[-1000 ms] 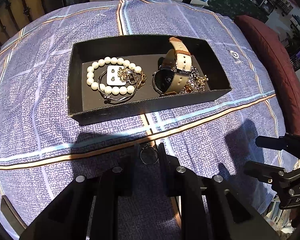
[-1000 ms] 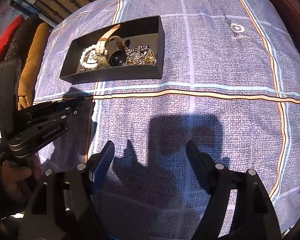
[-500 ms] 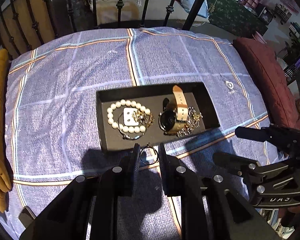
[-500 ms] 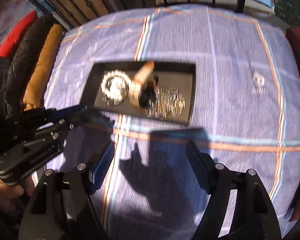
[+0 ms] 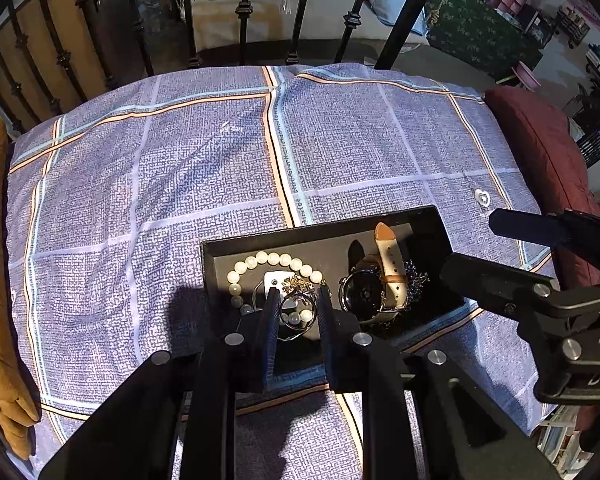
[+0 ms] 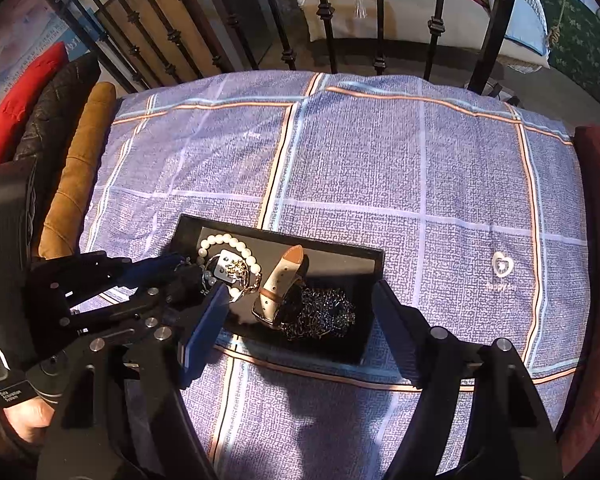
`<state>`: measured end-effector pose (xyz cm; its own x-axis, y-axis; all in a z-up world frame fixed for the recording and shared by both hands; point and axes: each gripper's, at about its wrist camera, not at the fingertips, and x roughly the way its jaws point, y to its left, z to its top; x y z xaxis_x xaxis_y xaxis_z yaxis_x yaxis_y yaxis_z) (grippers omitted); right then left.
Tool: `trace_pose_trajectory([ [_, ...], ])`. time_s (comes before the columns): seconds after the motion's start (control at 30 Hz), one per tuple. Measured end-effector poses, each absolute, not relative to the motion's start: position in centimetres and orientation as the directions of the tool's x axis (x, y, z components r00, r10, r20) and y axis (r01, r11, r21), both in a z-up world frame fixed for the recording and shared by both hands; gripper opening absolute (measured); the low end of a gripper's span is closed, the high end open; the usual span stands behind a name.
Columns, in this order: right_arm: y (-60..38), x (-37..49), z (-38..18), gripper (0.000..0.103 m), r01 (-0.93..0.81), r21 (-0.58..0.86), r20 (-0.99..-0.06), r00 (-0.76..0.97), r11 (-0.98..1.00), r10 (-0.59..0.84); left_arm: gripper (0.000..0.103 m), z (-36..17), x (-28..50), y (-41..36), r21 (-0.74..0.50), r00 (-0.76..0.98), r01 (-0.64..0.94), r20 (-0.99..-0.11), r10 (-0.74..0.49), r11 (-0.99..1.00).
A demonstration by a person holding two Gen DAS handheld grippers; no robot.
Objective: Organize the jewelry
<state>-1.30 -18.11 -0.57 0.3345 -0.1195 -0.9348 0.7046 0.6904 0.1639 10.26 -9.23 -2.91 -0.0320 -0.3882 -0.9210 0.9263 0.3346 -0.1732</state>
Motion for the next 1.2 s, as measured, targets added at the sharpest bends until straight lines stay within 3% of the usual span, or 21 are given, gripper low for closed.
trace_pose_trajectory([
  [0.4,-18.3,-1.1,-2.0,0.074,0.708,0.149,-0.946,0.306,0.69,-0.109,0.021,-4.5,10.4,-10.1,-0.164,-0.033,0.924,-0.934,-0.355,0.345],
  [0.43,-18.4,-1.1,-1.9,0.074,0.709,0.148,-0.946,0.305,0.69,-0.111,0.034,-4.4,10.4,-10.1,-0.148,-0.019,0.926,-0.937,-0.348,0.349],
  [0.47,-18.4,-1.1,-1.9,0.074,0.709,0.148,-0.946,0.306,0.69,-0.111,0.057,-4.3,10.4,-10.1,-0.129,0.002,0.927,-0.938,-0.346,0.353],
  [0.53,-18.5,-1.2,-1.9,0.081,0.714,0.145,-0.945,0.304,0.685,-0.117,0.084,-3.7,10.3,-9.9,-0.097,0.044,0.923,-0.934,-0.354,0.371],
  [0.57,-18.6,-1.4,-1.8,0.086,0.717,0.144,-0.944,0.306,0.682,-0.122,0.089,-3.4,10.3,-9.9,-0.096,0.05,0.922,-0.931,-0.362,0.374],
  [0.7,-19.3,-1.9,-1.7,0.088,0.738,0.158,-0.943,0.31,0.656,-0.121,0.096,-2.6,9.9,-9.7,-0.067,0.067,0.927,-0.938,-0.34,0.368],
  [0.83,-19.8,-2.1,-1.2,0.095,0.761,0.175,-0.941,0.316,0.625,-0.122,0.096,-2.7,9.3,-8.9,0.066,0.17,0.926,-0.952,-0.253,0.372],
  [1.1,-19.3,-1.7,-0.2,0.095,0.768,0.154,-0.947,0.295,0.621,-0.129,0.096,-3.2,9.4,-8.2,0.122,0.208,0.911,-0.961,-0.183,0.394],
  [1.2,-19.2,-2.0,0.1,0.095,0.779,0.159,-0.948,0.292,0.607,-0.126,0.096,-3.0,9.5,-8.2,0.058,0.149,0.915,-0.968,-0.201,0.399],
])
